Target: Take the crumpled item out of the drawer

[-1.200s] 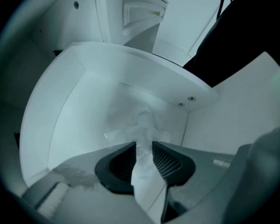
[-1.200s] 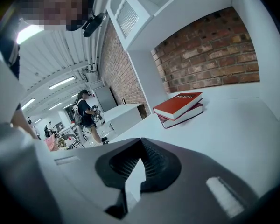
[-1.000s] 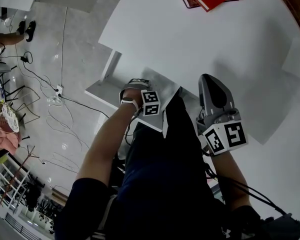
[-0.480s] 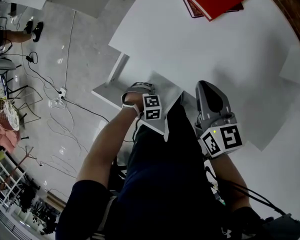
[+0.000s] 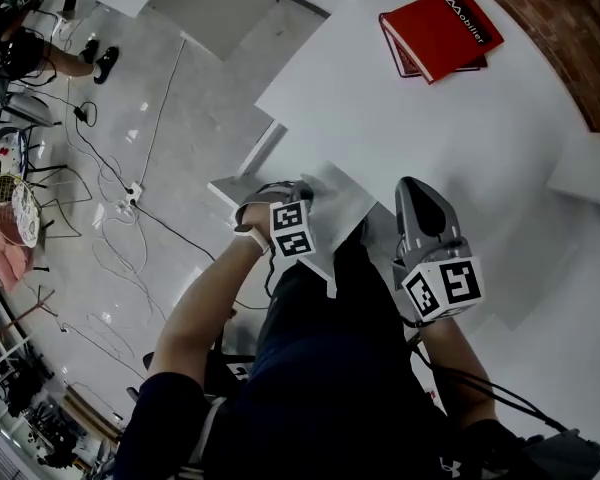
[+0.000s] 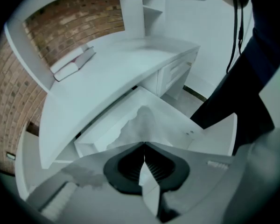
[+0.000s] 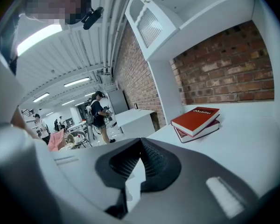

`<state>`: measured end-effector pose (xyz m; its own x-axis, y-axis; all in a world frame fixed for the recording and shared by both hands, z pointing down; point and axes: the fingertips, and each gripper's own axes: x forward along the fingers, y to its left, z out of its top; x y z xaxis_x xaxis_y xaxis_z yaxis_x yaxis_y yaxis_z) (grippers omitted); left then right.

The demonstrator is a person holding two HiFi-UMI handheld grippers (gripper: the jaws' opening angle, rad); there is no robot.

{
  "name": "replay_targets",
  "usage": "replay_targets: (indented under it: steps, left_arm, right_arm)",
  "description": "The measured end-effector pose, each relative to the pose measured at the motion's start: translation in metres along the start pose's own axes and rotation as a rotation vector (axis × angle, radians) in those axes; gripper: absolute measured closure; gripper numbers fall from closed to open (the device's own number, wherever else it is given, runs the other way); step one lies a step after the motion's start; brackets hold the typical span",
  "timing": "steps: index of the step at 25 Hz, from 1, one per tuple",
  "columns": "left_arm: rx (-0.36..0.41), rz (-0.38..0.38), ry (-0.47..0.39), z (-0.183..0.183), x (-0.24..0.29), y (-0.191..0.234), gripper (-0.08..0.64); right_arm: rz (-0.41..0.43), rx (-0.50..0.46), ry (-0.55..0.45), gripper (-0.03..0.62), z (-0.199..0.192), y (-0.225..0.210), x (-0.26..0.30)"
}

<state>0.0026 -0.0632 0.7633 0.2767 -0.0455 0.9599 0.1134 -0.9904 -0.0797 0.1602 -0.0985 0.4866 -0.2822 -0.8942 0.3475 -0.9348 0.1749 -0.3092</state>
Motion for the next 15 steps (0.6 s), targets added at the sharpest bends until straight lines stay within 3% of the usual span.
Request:
replay_targets:
  steps: [8,15]
  left_arm:
    - [-0.262,0.121,-0.221,0.024,-0.098,0.037,0.555]
    - [-0.429,0.208,-0.372,0.034,-0.171,0.045,0.555]
  right_arm:
    - [0.038,-0.040,-0.047,0.589,0.021,0.014,-0.007]
    - [0.077,-0.083,-0.088,0.589,0.044,0.032,-0.013]
